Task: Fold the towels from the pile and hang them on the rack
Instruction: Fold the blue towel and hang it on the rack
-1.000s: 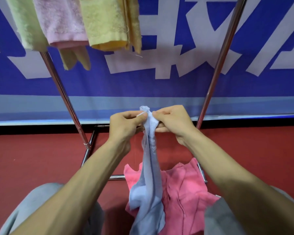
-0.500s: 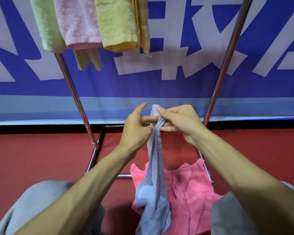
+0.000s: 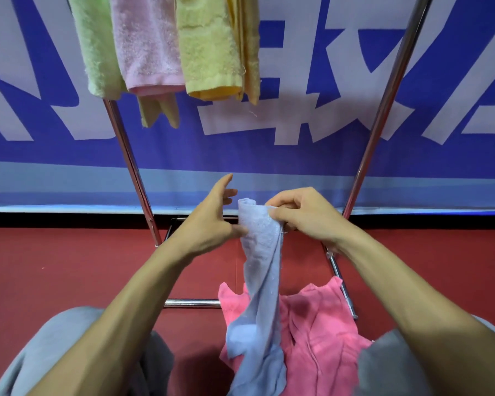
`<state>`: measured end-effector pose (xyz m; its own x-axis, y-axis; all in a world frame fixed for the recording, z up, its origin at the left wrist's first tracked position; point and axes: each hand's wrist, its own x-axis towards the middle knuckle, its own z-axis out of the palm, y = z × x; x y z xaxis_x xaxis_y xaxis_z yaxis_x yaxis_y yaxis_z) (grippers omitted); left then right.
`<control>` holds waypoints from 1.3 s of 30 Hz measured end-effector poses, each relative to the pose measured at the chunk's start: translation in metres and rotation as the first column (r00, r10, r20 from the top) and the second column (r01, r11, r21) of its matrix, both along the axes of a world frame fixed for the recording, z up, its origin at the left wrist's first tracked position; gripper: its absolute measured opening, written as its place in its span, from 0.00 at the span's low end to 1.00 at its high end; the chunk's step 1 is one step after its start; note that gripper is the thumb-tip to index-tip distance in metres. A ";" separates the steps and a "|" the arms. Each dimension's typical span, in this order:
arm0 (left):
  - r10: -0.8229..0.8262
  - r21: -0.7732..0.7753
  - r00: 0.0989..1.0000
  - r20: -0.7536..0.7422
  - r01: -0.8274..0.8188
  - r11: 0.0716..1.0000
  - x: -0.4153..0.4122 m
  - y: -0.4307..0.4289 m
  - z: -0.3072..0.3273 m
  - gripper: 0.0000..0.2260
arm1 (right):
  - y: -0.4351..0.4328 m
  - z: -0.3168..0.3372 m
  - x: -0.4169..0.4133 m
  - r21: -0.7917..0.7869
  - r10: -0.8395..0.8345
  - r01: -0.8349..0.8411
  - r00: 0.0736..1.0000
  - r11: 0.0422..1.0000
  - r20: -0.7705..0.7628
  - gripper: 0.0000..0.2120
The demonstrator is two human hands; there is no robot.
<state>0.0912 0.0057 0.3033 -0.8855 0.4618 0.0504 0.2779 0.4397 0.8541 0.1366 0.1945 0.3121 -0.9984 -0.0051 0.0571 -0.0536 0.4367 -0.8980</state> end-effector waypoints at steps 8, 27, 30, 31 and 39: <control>-0.237 0.080 0.971 0.014 0.235 0.969 0.006 -0.013 0.007 0.16 | -0.001 0.010 0.011 0.032 0.120 -0.116 0.963 0.993 -0.240 0.10; 0.183 0.512 0.913 -0.364 0.033 0.858 0.028 0.019 0.194 0.07 | -0.023 0.200 0.028 0.412 -0.057 0.482 0.700 0.773 -0.712 0.08; 0.213 0.545 0.875 -0.435 0.067 0.836 0.036 0.019 0.232 0.06 | -0.027 0.240 0.034 0.302 -0.095 0.497 0.625 0.814 -0.775 0.07; 0.229 0.586 0.860 -0.456 0.097 0.804 0.040 0.020 0.246 0.05 | -0.029 0.253 0.038 0.242 -0.108 0.499 0.574 0.832 -0.812 0.07; 0.268 0.425 0.737 -0.621 0.029 0.905 0.050 0.019 0.283 0.05 | -0.022 0.285 0.042 -0.045 -0.346 0.470 0.577 0.881 -0.739 0.07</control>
<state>0.1416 0.0251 0.5864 -0.6052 0.1639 0.7790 0.7943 0.1897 0.5771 0.1781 0.1726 0.5971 -0.5408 0.3228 0.7768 -0.4248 0.6923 -0.5834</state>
